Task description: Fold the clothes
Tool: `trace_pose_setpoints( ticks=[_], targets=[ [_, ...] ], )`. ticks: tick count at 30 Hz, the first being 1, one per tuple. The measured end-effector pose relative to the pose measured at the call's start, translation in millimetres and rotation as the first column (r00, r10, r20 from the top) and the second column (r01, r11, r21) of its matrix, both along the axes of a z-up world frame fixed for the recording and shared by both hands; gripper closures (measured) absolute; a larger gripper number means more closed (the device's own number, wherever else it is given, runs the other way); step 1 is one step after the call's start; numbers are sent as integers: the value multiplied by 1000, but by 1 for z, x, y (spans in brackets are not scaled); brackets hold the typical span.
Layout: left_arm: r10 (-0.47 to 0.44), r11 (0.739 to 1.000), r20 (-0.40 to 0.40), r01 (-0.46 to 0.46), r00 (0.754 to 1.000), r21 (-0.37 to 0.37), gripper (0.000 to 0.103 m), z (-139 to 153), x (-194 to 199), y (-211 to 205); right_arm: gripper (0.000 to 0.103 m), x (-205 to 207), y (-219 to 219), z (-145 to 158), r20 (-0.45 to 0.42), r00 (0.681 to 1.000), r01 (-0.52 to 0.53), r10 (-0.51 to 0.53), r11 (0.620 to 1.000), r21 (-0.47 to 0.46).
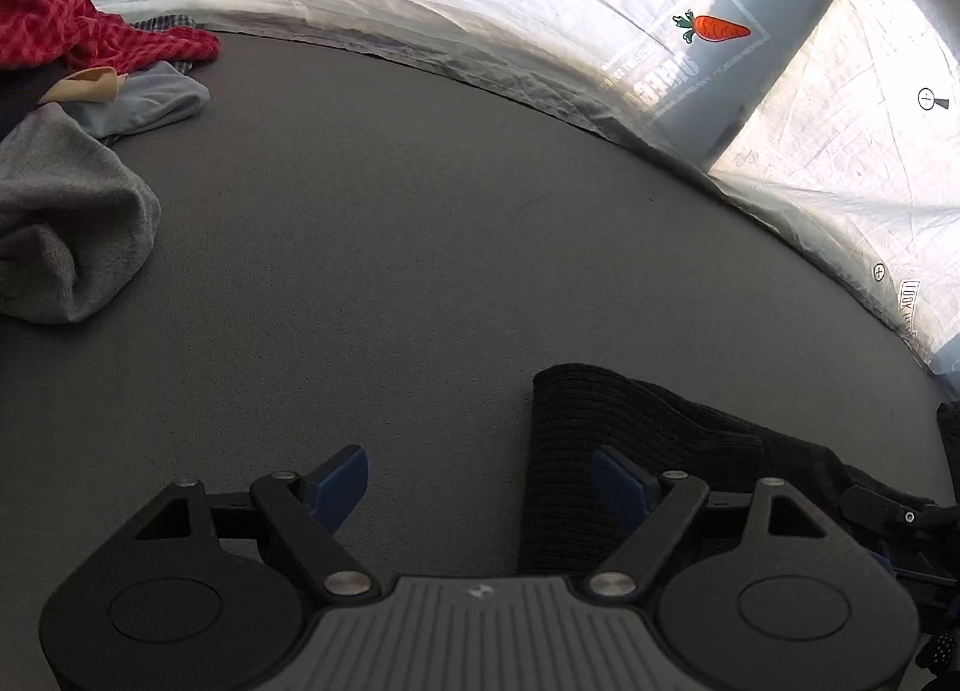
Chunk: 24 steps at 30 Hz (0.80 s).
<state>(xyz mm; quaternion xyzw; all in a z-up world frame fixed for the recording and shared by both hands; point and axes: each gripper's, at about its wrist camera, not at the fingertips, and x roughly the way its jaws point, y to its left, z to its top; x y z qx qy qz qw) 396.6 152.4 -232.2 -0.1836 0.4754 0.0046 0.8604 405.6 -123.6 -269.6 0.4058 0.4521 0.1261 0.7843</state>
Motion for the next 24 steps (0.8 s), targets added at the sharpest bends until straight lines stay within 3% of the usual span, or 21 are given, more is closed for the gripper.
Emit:
trace_pose_setpoints(
  ticks=[3, 8, 12, 14, 16, 18, 21, 24],
  targets=[
    [19, 999, -49, -21, 999, -33, 19, -12, -3, 2, 49, 18, 15, -7, -12, 999, -48, 47, 997, -55],
    [32, 996, -40, -36, 999, -84, 2, -18, -1, 3, 49, 35, 37, -16, -44, 994, -100, 96, 990, -98],
    [13, 998, -41, -16, 999, -64, 0, -18, 1, -3, 49, 42, 51, -14, -36, 992, -123, 119, 983, -138],
    [-10, 1000, -36, 9, 999, -28, 0, -19, 0, -9, 56, 43, 51, -17, -48, 990, -135, 130, 983, -127],
    [-30, 999, -37, 30, 999, 15, 0, -19, 1, -18, 79, 44, 48, -22, -74, 990, -125, 119, 989, -84],
    [-40, 998, -40, 42, 998, 53, 0, -19, 1, -25, 88, 42, 41, -28, -101, 990, -99, 95, 995, -34],
    [-52, 993, -46, 57, 998, 100, 0, -18, 0, -32, 90, 32, 28, -32, -102, 994, -28, 34, 998, 56],
    [-71, 989, -70, 79, 995, 128, 0, -17, 3, -38, 91, 22, 21, -26, -72, 997, -8, 13, 998, 62]
  ],
)
